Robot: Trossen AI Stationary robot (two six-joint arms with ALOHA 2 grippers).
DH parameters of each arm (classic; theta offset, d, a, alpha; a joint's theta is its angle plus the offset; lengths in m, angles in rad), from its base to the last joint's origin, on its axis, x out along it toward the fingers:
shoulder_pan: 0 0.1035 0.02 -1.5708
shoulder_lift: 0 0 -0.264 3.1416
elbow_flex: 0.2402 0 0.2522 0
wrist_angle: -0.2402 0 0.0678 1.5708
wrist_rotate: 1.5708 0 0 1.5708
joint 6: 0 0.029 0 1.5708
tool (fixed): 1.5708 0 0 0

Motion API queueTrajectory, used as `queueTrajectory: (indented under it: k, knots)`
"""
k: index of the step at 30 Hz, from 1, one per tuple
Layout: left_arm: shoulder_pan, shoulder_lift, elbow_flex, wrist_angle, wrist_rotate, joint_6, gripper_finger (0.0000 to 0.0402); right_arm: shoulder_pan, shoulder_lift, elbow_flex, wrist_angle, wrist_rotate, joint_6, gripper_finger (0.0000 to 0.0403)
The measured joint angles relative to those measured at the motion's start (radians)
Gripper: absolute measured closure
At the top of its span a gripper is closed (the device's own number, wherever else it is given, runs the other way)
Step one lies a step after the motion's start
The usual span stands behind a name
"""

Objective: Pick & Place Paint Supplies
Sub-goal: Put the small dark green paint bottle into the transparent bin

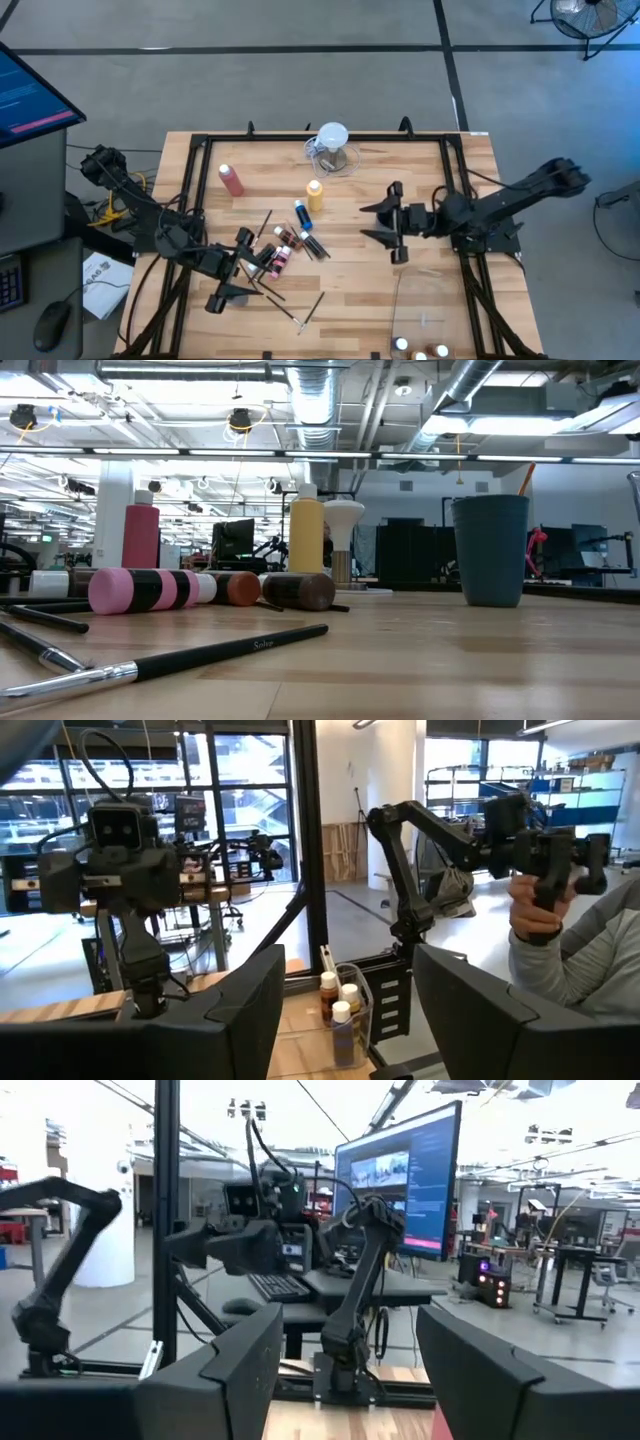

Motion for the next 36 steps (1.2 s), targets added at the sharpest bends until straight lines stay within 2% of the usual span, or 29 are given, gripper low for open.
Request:
queueTrajectory:
  k: [3,6,12,16,26,31,36]
  knots:
    - [0.0,0.0,0.0,-0.008,-0.052,-0.014,0.0192,-0.021,0.046,0.013,0.003,0.0,0.01,0.0179]
    - [0.0,0.0,0.0,-0.043,-0.13,-0.029,0.0192,-0.057,0.094,0.043,-0.042,0.001,0.097,0.0179]
    - [0.0,0.0,0.0,-0.065,-0.227,-0.031,0.0192,-0.133,0.164,0.141,-0.265,0.001,0.248,0.0188]
    - [0.0,0.0,0.0,-0.071,-0.232,-0.063,0.0192,-0.157,0.208,0.193,-0.38,0.002,0.302,0.0196]
    - [0.0,0.0,0.0,-0.125,-0.236,-0.165,0.0192,-0.169,0.26,0.246,-0.402,0.0,0.264,0.022]
    - [0.0,0.0,0.0,-0.191,-0.236,-0.238,0.0192,-0.208,0.26,0.275,-0.48,-0.006,0.258,0.0231]
    - [-0.001,0.002,0.0,-0.227,-0.235,-0.319,0.0192,-0.244,0.26,0.299,-0.547,-0.1,0.273,0.024]
